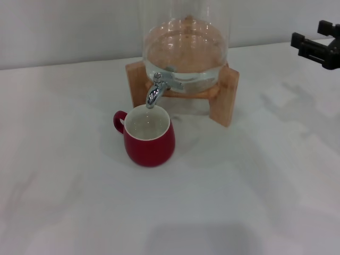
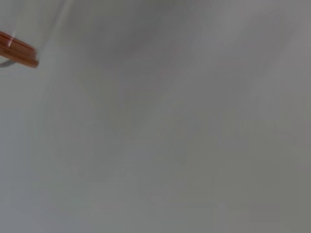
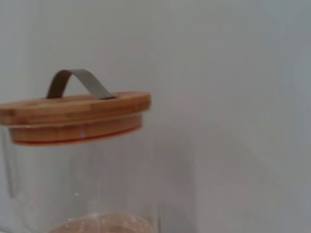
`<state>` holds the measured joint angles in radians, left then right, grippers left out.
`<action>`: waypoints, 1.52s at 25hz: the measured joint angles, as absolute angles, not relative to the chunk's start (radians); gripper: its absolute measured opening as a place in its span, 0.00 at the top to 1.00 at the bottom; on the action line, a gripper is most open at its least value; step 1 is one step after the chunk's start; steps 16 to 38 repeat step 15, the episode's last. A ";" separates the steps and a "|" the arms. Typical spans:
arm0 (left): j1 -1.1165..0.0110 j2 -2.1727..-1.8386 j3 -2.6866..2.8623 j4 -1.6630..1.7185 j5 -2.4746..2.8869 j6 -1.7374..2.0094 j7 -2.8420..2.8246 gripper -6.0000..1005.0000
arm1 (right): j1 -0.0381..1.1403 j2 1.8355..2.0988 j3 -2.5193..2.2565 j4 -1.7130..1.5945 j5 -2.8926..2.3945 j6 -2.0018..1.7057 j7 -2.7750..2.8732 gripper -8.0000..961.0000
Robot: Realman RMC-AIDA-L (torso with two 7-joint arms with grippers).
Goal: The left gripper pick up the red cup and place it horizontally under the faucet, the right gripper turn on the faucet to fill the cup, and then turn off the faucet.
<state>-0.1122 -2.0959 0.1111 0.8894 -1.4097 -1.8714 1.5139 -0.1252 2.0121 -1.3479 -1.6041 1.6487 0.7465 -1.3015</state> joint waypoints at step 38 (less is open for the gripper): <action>-0.069 -2.083 0.103 0.727 -1.418 -1.940 1.893 0.34 | -0.071 2.013 -1.283 -1.428 1.764 0.757 -1.386 0.23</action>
